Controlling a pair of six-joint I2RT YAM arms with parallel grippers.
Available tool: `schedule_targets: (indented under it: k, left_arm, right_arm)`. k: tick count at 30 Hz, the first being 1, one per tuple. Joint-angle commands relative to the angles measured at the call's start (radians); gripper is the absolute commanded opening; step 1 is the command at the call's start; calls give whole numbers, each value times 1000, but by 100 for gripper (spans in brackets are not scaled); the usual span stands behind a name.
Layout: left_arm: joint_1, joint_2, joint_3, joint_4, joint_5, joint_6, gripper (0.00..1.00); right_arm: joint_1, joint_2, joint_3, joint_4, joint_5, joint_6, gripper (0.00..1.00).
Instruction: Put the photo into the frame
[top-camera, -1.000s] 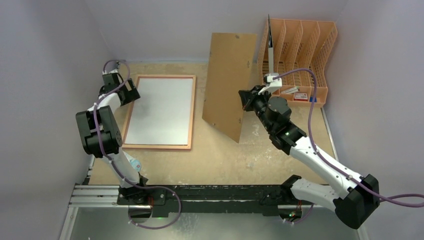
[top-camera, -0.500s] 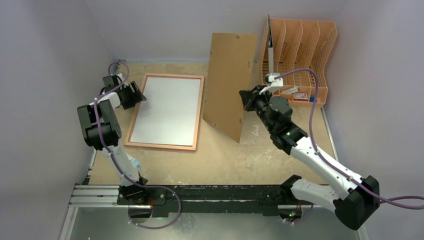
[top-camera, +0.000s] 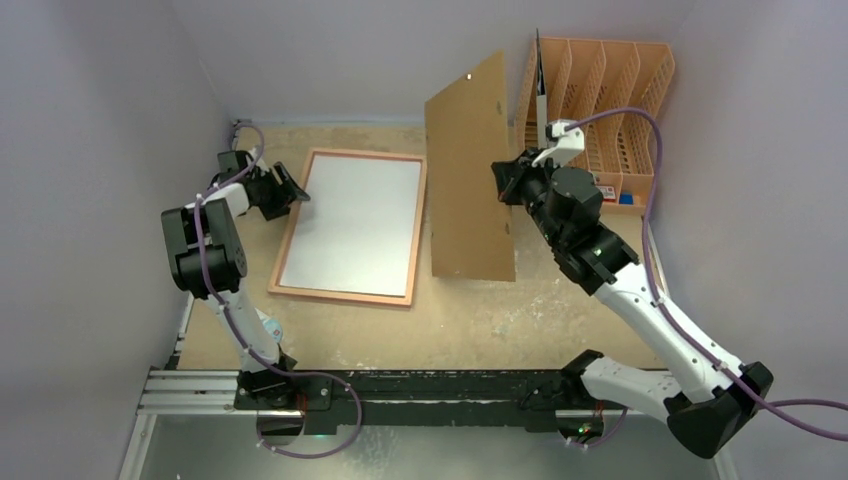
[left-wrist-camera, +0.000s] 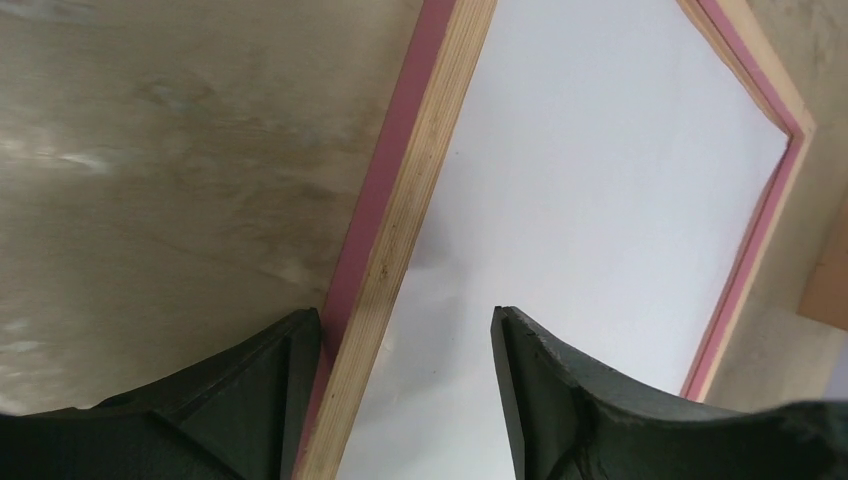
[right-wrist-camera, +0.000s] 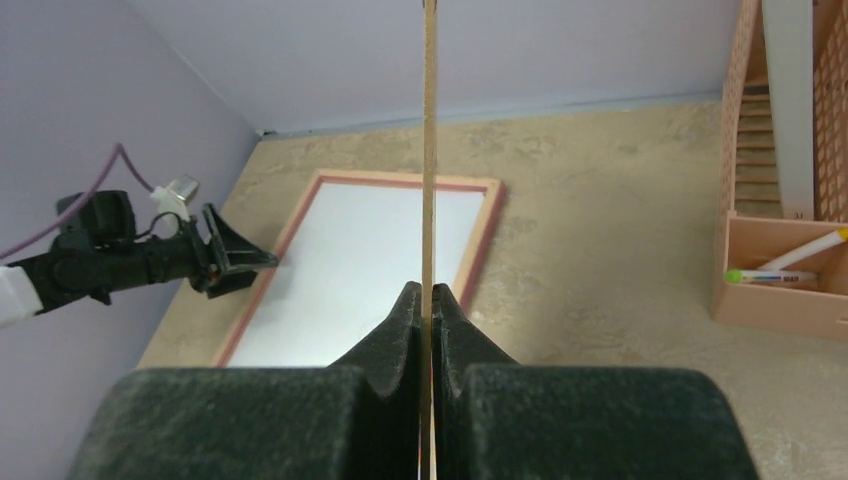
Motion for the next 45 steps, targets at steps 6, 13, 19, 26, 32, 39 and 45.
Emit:
schedule_targets:
  k: [6, 13, 19, 26, 32, 39, 45]
  left_arm:
    - [-64, -51, -55, 8, 118, -129, 66]
    - [-101, -80, -135, -7, 105, -249, 66]
    - [-161, -127, -168, -45, 161, -255, 67]
    - [-168, -196, -210, -96, 201, -253, 67]
    - [-166, -253, -178, -222, 68, -169, 68]
    - [-166, -308, -200, -209, -21, -159, 64]
    - [-168, -344, -201, -223, -113, -135, 55]
  right_arm:
    - [-1, 81, 162, -1, -120, 164, 0]
    - [-5, 118, 0, 222, -272, 403, 0]
    - [-4, 112, -104, 314, -332, 517, 0]
    - [-5, 86, -208, 401, -264, 637, 0]
    - [-6, 82, -252, 435, -191, 702, 0]
    - [-5, 112, -333, 523, -146, 830, 0]
    - [-5, 198, -334, 612, -139, 847, 0]
